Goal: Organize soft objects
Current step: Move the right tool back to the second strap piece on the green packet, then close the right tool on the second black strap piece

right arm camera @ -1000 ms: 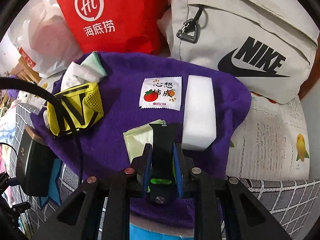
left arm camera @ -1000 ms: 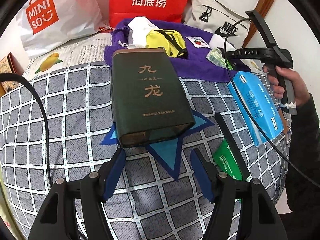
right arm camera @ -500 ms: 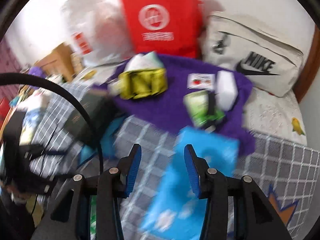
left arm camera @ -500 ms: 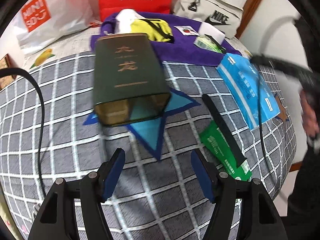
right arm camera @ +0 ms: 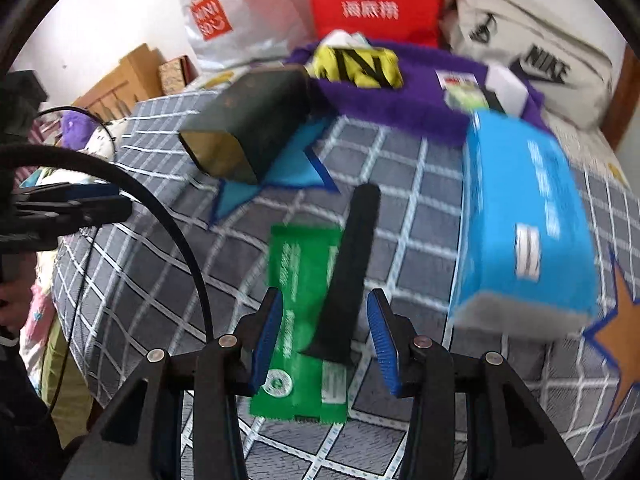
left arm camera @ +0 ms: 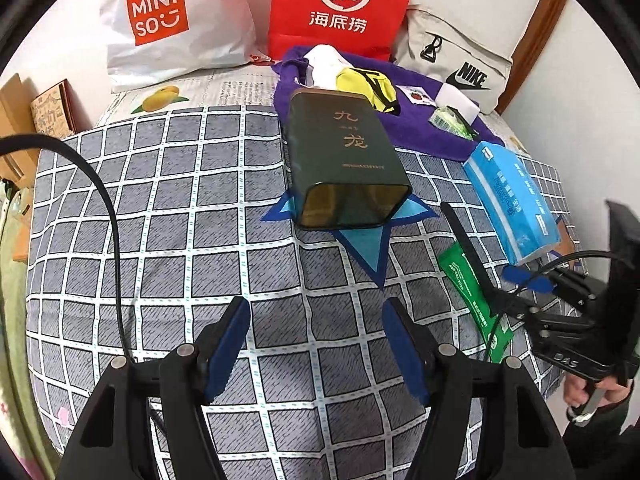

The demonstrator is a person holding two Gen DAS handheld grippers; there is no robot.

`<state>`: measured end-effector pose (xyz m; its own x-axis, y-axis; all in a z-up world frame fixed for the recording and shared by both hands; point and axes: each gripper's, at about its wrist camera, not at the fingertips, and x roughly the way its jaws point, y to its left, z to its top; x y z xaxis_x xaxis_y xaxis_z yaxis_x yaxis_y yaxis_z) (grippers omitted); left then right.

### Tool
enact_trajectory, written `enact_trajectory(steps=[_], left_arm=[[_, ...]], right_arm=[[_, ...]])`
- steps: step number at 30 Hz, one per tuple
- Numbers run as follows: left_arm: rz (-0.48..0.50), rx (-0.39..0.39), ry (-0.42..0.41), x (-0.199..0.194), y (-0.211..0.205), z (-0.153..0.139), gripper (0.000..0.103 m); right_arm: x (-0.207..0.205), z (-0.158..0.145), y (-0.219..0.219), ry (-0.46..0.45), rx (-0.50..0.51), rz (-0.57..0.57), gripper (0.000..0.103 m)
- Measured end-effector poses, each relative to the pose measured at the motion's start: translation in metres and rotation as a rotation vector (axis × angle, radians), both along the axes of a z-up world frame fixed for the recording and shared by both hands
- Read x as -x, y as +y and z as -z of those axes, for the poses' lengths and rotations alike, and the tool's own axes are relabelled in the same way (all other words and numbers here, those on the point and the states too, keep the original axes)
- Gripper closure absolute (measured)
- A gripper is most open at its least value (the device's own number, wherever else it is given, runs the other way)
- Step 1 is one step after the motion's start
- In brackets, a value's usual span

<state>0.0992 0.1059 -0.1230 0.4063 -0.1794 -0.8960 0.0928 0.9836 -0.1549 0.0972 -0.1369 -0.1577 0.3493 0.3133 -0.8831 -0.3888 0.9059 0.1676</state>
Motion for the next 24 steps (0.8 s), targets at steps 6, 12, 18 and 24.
enact_trajectory(steps=[6, 12, 18, 24], left_arm=[[0.006, 0.008, -0.007, 0.005, 0.001, -0.001, 0.037], [0.014, 0.004, 0.001, 0.002, 0.000, 0.001, 0.036], [0.018, 0.002, 0.011, -0.006, 0.000, 0.006, 0.036], [0.027, 0.002, 0.025, -0.013, -0.002, 0.012, 0.036]], right_arm=[[-0.009, 0.016, -0.002, 0.017, -0.001, 0.054, 0.060], [-0.016, 0.018, -0.002, -0.011, 0.009, 0.052, 0.082], [-0.013, 0.011, -0.005, 0.001, -0.014, 0.040, 0.082], [-0.006, 0.008, -0.009, 0.024, 0.003, 0.027, 0.082]])
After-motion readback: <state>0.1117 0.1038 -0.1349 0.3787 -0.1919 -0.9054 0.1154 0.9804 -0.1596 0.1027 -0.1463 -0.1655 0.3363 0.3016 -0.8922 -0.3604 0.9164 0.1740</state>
